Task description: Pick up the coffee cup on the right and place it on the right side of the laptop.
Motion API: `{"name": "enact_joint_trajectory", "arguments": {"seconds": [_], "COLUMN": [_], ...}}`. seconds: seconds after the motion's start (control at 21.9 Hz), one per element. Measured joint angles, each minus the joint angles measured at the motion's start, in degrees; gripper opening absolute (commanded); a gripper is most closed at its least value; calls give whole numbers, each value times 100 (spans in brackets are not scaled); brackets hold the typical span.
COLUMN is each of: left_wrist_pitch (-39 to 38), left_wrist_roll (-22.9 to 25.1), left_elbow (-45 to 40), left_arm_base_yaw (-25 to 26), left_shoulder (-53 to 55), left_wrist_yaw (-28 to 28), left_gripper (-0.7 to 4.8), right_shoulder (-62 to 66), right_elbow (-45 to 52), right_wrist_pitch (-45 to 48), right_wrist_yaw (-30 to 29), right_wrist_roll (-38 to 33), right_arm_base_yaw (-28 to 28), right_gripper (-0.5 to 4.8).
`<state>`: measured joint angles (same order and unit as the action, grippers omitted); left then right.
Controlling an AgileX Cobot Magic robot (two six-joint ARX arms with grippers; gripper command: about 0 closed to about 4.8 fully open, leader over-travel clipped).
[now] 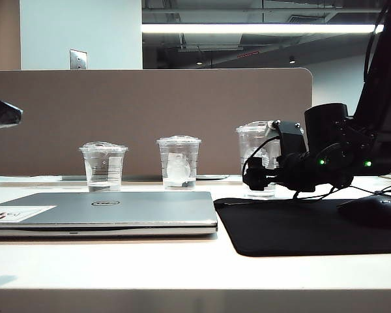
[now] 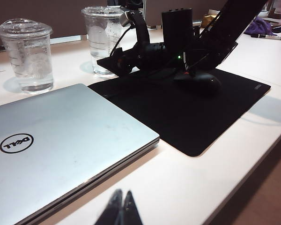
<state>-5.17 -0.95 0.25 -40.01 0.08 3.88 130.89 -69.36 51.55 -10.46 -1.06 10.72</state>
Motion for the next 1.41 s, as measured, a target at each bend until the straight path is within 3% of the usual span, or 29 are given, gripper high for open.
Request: {"name": "enact_joint_trajectory", "arguments": {"seconds": [0.37, 0.64, 1.19, 1.41], "left_wrist_pitch": [0, 0, 0, 0], "left_wrist_roll": [0, 0, 0, 0], "left_elbow": [-2, -2, -2, -2], "left_arm_base_yaw": [0, 0, 0, 0], "left_shoulder": [0, 0, 0, 0], "left_wrist_yaw": [-2, -2, 0, -2], "left_gripper": [-5, -5, -5, -5], "right_shoulder": [0, 0, 13, 13], "right_elbow": [0, 2, 13, 20], "right_wrist_pitch": [2, 22, 212, 304], "right_wrist_yaw": [7, 13, 13, -11], "right_wrist_roll": [0, -2, -66, -549], "right_arm_base_yaw": [0, 0, 0, 0], "right_gripper": [479, 362, 363, 362]}}
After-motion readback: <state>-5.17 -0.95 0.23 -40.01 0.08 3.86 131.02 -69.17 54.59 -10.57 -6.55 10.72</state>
